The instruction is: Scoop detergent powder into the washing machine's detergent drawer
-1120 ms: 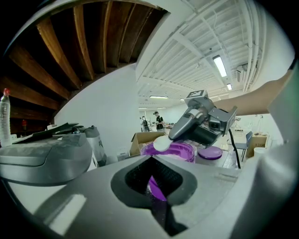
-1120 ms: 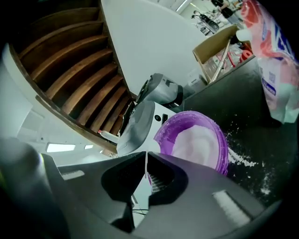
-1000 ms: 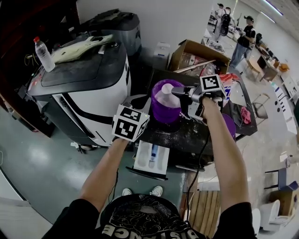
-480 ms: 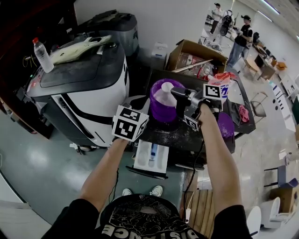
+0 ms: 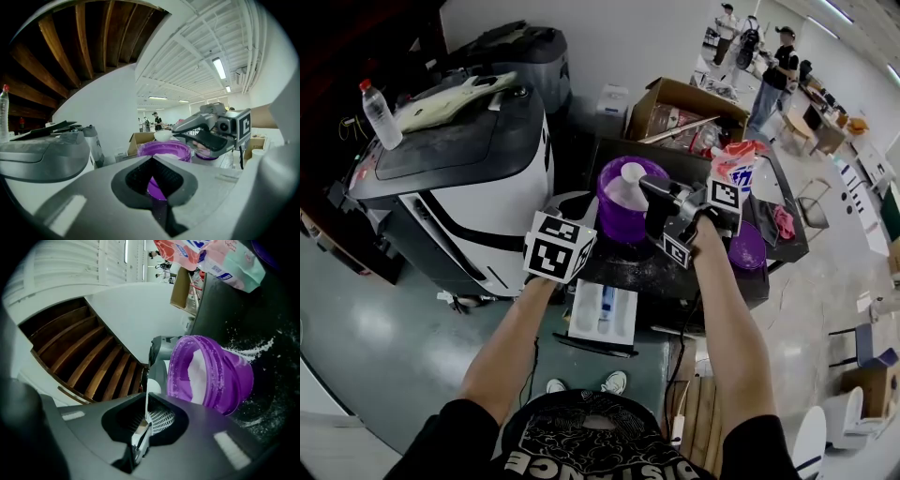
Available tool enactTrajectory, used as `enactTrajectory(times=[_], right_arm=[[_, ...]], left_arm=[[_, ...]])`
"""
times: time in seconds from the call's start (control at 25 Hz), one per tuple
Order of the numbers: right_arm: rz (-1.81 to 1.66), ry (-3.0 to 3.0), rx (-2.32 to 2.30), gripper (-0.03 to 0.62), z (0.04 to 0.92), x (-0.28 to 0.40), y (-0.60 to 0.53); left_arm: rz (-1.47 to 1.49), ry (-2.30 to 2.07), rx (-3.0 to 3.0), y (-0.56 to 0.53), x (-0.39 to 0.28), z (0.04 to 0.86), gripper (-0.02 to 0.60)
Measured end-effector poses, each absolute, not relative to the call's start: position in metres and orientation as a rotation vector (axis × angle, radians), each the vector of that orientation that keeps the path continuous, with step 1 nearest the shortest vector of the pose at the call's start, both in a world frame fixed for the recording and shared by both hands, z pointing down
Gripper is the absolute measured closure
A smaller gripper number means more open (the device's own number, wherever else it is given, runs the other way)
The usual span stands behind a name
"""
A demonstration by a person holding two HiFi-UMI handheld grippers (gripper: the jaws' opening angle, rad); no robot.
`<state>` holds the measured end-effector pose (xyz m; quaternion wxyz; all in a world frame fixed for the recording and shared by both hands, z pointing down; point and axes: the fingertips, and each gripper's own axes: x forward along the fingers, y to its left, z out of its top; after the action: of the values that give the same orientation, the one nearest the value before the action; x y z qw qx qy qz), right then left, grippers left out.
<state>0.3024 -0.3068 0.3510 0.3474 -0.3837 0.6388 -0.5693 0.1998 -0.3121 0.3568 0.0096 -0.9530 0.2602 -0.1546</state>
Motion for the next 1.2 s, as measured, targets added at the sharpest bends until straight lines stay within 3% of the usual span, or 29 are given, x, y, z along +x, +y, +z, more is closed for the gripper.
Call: enactTrajectory(times=[1.2], right_arm=[[-1.373,1.682,-1.026,0.556,0.377,0.214,-0.233]], left_arm=[[-0.498,0.680,-3.034,-0.270,0.139,0.388,0.580]])
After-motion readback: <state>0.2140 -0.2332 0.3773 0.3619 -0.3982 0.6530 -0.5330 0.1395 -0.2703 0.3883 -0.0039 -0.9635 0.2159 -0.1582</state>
